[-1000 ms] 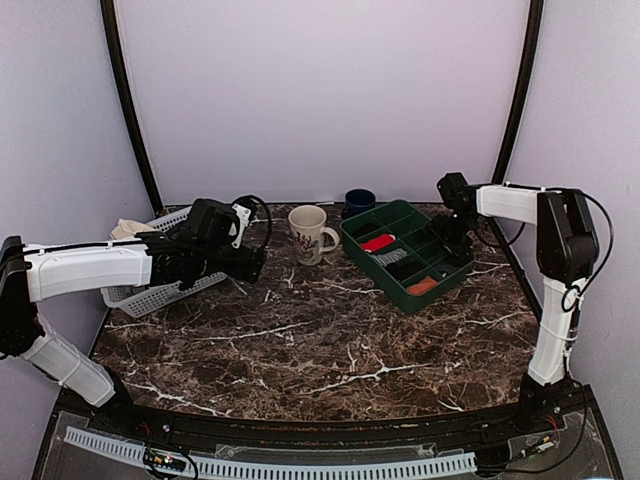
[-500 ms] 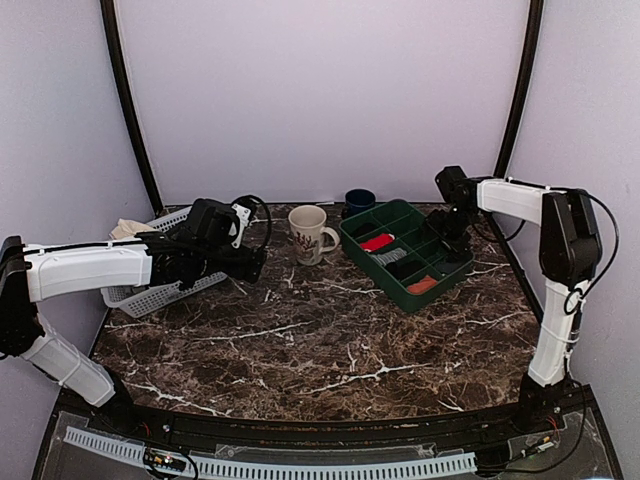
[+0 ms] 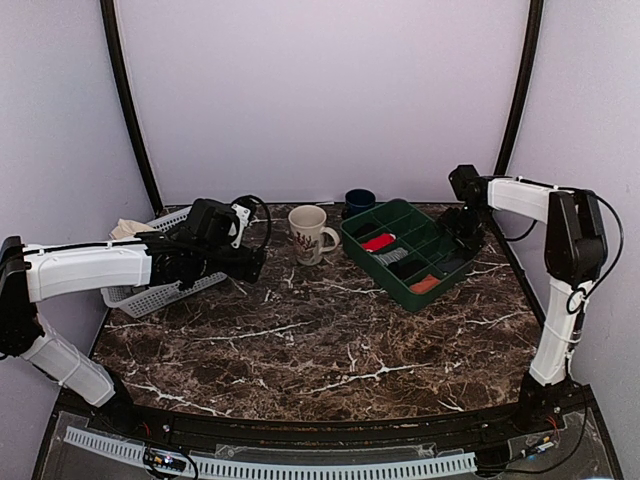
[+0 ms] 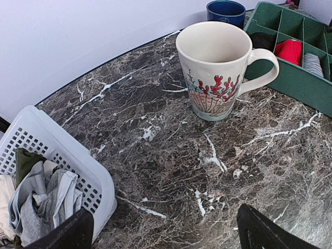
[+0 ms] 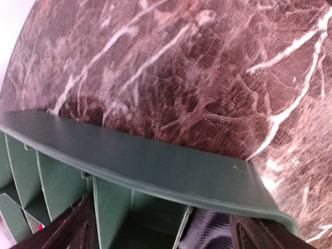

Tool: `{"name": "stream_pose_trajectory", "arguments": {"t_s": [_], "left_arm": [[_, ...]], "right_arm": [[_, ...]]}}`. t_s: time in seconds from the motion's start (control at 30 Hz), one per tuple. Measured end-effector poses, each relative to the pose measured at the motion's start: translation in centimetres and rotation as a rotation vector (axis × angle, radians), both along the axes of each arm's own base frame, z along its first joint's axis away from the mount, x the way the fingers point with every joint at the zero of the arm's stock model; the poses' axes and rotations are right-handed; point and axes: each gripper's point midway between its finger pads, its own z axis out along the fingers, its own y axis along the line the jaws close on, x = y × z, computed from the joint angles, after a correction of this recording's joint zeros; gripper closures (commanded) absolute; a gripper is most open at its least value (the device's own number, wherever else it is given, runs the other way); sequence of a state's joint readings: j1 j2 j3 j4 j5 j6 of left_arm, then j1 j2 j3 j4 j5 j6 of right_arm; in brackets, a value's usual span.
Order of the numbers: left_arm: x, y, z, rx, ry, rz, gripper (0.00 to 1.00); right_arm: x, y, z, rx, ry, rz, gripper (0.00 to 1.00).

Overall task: Roll the underwear
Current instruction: Adjust the underwear in the storage box, then reset both arms

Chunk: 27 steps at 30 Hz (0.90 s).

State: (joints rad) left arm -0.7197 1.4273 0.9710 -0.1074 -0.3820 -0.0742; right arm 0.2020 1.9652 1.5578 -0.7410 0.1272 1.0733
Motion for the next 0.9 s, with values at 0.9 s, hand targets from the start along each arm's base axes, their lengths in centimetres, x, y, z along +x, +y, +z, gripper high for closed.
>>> {"name": "stream_pose_trajectory", "arguments": {"t_s": [0.9], "left_arm": [[6.3, 1.4, 8.6, -0.262, 0.198, 0.053, 0.01]], "right_arm": [[-2.4, 4.3, 21.2, 0.126, -0.602, 0.471, 0.00]]}}
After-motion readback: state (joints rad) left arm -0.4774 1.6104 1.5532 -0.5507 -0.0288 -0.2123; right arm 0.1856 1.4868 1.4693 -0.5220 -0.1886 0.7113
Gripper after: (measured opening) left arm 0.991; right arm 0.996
